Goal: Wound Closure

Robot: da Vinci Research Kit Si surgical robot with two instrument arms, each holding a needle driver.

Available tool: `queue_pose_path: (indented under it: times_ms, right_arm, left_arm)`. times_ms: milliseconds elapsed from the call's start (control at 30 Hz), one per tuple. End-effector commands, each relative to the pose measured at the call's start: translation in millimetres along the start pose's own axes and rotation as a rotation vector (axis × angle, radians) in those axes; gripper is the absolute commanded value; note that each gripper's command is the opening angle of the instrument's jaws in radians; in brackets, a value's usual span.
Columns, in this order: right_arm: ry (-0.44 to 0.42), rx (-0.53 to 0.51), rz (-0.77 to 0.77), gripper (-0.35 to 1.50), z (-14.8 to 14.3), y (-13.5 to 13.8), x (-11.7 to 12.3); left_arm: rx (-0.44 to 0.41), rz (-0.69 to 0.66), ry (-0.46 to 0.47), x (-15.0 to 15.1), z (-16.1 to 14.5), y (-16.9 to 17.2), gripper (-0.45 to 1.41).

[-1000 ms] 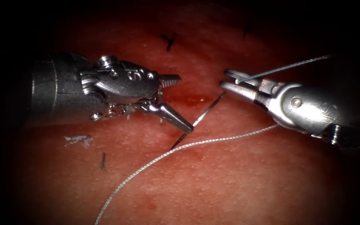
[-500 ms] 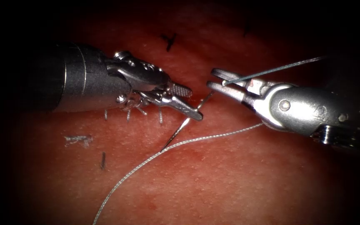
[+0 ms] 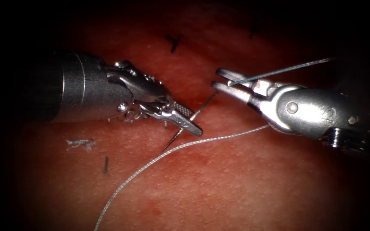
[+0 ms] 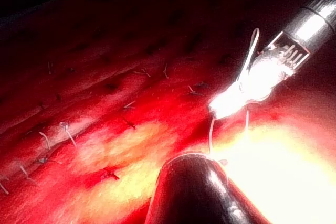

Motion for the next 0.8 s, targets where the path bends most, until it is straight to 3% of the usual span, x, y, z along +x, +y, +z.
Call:
queue_pose_path:
  times_ms: [33,133,167,200,233,267,333,500,567,800]
  right_arm:
    - [0.004,-0.001,-0.002,-0.35,1.0,0.3,0.0]
    - [0.004,-0.003,-0.008,-0.28,1.1,0.2,0.0]
    - [0.003,-0.002,0.016,0.04,1.2,0.2,0.0]
    - [0.003,-0.002,0.016,0.04,1.2,0.2,0.0]
    - [-0.006,-0.013,0.100,0.62,1.6,0.2,0.0]
    - [-0.006,-0.013,0.100,0.62,1.6,0.2,0.0]
    - [-0.013,-0.068,0.246,0.99,2.2,0.1,0.1]
    - [-0.053,-0.109,0.320,0.99,3.3,-0.3,0.3]
    - [-0.068,-0.172,0.347,0.94,3.3,-0.3,0.3]
    - [-0.074,-0.196,0.348,0.94,3.7,-0.4,0.0]
  left_arm:
    - [0.000,-0.006,-0.002,1.2,0.5,-0.3,-0.45]
    - [-0.036,-0.045,-0.021,1.4,0.6,-0.4,-0.45]
    - [-0.038,-0.048,-0.025,1.4,0.6,-0.4,-0.45]
    - [-0.038,-0.048,-0.025,1.4,0.6,-0.4,-0.45]
    - [-0.054,-0.048,-0.010,1.5,0.5,-0.4,-0.45]
    - [-0.054,-0.048,-0.010,1.5,0.5,-0.4,-0.45]
    - [-0.054,-0.059,0.035,1.5,0.3,-0.2,-0.45]
    - [-0.047,-0.069,0.157,0.8,-0.4,0.8,-0.45]
    - [-0.047,-0.081,0.215,0.4,-0.5,1.9,-0.45]
    - [-0.053,-0.092,0.242,0.0,-0.5,3.2,-0.45]
